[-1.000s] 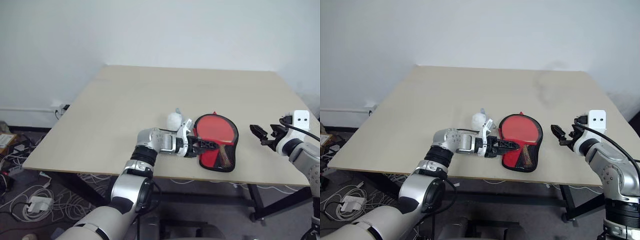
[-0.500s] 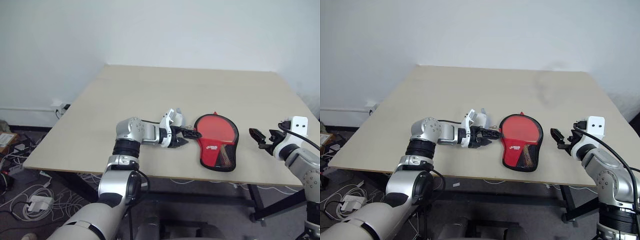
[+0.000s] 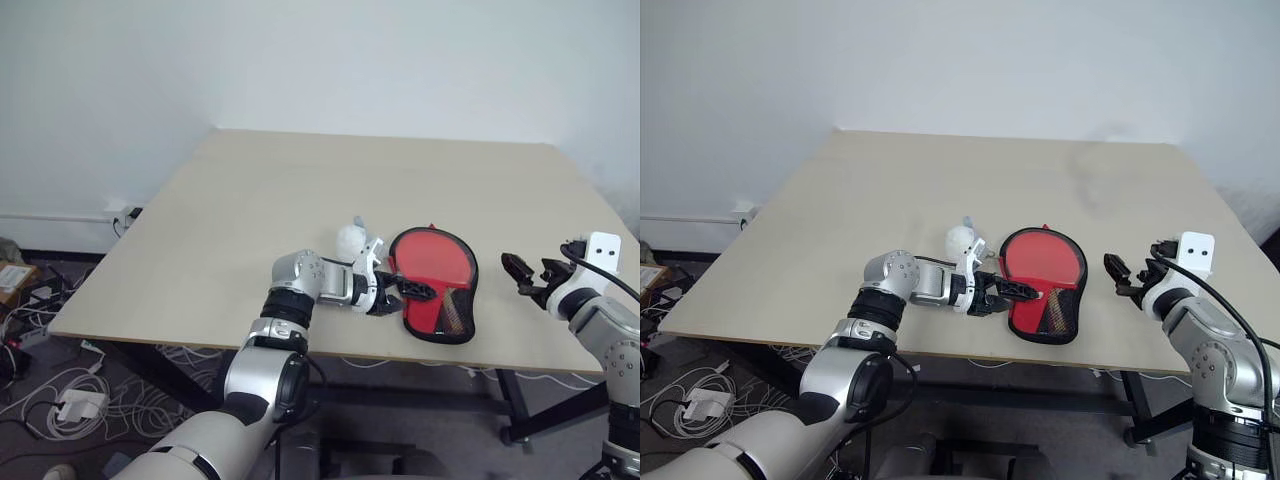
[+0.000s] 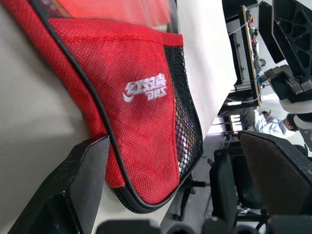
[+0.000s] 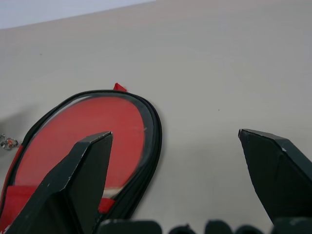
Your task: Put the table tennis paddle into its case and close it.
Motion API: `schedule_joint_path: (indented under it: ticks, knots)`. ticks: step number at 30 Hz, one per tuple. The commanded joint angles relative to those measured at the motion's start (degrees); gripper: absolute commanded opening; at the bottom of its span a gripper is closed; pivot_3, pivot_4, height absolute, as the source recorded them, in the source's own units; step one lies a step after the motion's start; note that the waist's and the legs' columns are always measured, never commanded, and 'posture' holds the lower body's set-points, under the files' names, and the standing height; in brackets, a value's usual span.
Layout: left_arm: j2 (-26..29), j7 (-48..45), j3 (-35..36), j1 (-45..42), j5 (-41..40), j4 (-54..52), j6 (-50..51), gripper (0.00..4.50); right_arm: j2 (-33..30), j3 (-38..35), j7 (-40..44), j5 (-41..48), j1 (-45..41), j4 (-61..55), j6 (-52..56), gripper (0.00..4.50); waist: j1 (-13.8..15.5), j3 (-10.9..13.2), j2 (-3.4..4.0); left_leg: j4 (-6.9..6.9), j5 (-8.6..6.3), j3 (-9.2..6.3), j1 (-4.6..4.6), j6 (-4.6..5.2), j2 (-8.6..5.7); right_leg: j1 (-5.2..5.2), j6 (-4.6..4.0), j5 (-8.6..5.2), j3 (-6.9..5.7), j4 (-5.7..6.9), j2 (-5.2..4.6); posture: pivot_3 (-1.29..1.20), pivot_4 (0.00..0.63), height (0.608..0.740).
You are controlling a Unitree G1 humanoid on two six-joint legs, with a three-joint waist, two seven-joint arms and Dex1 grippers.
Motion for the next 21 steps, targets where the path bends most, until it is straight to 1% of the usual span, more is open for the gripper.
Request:
schedule_joint_path:
  ticks: [1, 6, 10, 15, 21]
  knots:
    - [1.5, 0.4, 0.6, -0.3, -0.9, -2.7, 2.7, 4.5, 0.3, -1.7, -0.3, 0.3, -0.1, -2.7, -0.2, 4.46, 0.0, 0.0, 0.0, 0.0, 0.0, 0.0, 0.0, 0.0, 0.01, 0.0, 0.0, 0.0, 0.0, 0.0, 0.0, 0.0, 0.0, 0.715]
    - [3.4, 1.2, 1.3, 0.6, -1.6, -5.5, 6.2, 4.5, 1.6, -1.3, -0.7, 0.0, 0.0, -2.9, -0.5, 4.46, -0.2, 0.0, 0.01, -0.02, 0.01, 0.01, 0.0, -0.02, 0.04, -0.01, 0.0, 0.0, 0.01, 0.03, 0.03, 0.0, 0.0, 0.715]
    - [3.4, 1.4, 0.3, 1.3, -1.0, -6.0, 5.8, 4.5, 2.2, -1.1, -0.8, -0.3, -0.2, -2.8, -0.7, 4.46, 0.0, 0.0, 0.0, -0.02, 0.01, 0.0, 0.01, -0.02, 0.03, -0.01, 0.0, 0.0, 0.0, 0.02, 0.02, 0.0, 0.0, 0.715]
    - [1.2, 1.6, -1.2, 1.1, 0.4, -2.5, 2.2, 4.5, 2.1, -1.2, -0.8, -0.7, -1.0, -2.1, -0.7, 4.46, 0.0, 0.0, 0.01, 0.0, 0.01, -0.01, 0.02, -0.02, 0.01, 0.01, 0.0, 0.0, -0.02, 0.01, 0.01, 0.0, 0.0, 0.715]
    - [-2.6, 1.5, -3.2, 0.7, 1.9, 1.3, -2.0, 4.5, 2.4, -1.0, -1.1, -1.0, -1.4, -1.9, -0.6, 4.46, 1.2, 0.0, 0.04, 0.12, -0.06, -0.06, 0.02, 0.08, -0.08, 0.1, 0.0, 0.0, -0.06, -0.02, -0.05, 0.0, 0.0, 0.715]
